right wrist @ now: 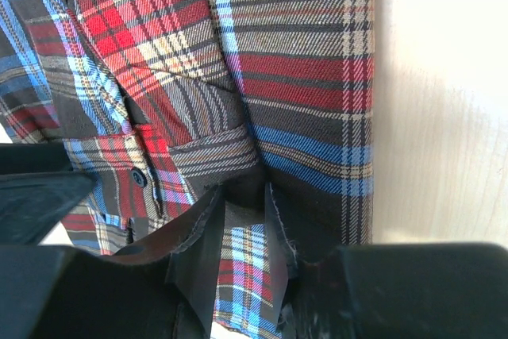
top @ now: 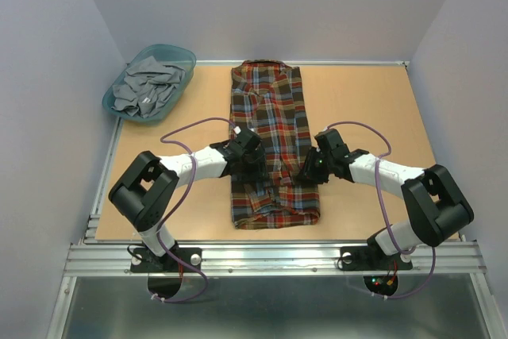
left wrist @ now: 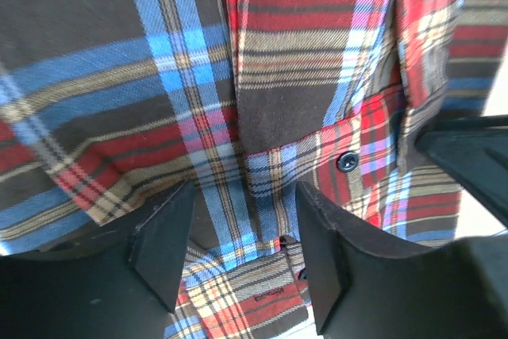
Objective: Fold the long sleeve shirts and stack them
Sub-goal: Fold the shirt
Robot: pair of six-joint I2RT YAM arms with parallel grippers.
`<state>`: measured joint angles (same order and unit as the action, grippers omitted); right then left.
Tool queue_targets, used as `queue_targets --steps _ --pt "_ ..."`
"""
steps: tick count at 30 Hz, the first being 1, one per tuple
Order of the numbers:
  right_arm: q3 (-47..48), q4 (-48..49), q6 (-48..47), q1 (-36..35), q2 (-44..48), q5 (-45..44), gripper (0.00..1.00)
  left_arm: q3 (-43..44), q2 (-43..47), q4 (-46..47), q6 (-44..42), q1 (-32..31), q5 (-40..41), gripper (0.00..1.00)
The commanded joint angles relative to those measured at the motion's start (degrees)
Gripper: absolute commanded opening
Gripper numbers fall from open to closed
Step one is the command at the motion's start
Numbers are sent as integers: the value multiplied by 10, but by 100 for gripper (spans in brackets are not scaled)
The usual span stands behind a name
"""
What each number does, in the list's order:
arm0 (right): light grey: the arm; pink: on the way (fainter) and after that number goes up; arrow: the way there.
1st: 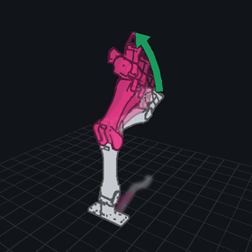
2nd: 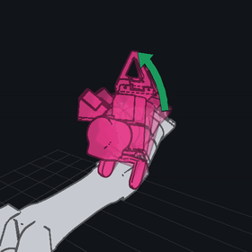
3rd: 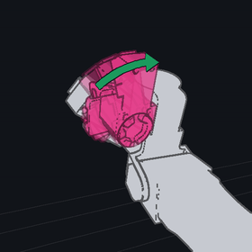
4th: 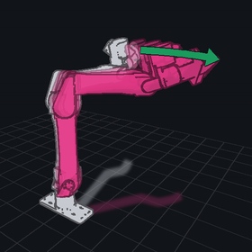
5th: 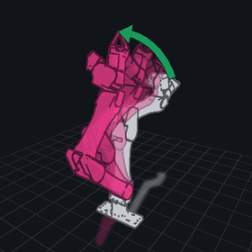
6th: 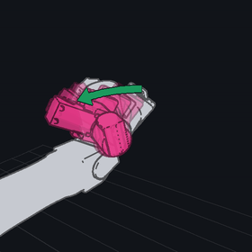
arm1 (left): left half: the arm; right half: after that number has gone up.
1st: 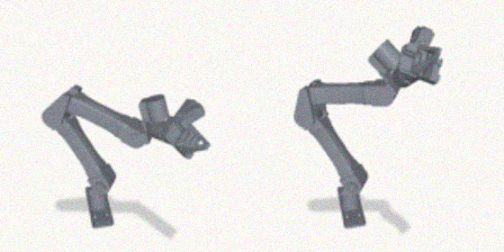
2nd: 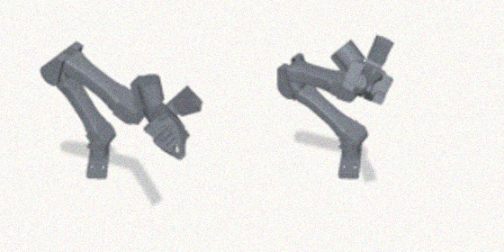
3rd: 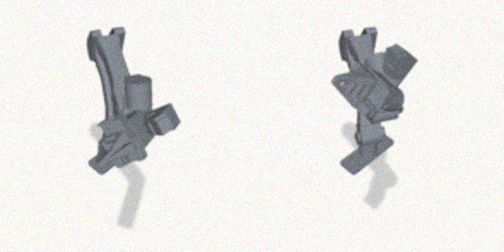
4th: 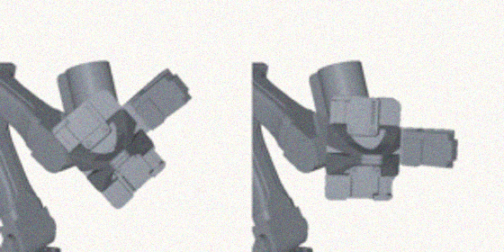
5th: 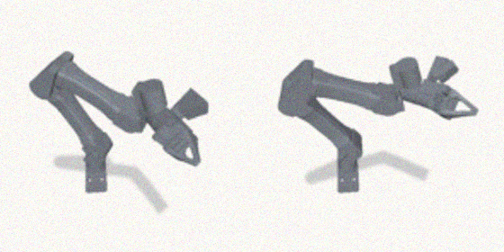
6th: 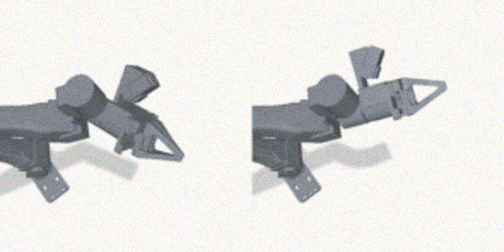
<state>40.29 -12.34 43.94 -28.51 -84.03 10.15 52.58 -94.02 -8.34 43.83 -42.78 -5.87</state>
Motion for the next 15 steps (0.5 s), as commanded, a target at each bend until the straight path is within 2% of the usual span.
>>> queue_targets --steps 1,6,8,15 --pt "0 26 -2 2 2 -1 32 29 -2 3 6 -9 -13 62" --pt "0 27 -3 2 4 0 24 29 -4 -6 10 -18 -16 52" --pt "1 26 -3 3 4 -1 22 27 -1 -6 14 -19 -20 40" --pt "3 28 -6 2 0 4 13 31 -4 -6 18 -27 -30 33"
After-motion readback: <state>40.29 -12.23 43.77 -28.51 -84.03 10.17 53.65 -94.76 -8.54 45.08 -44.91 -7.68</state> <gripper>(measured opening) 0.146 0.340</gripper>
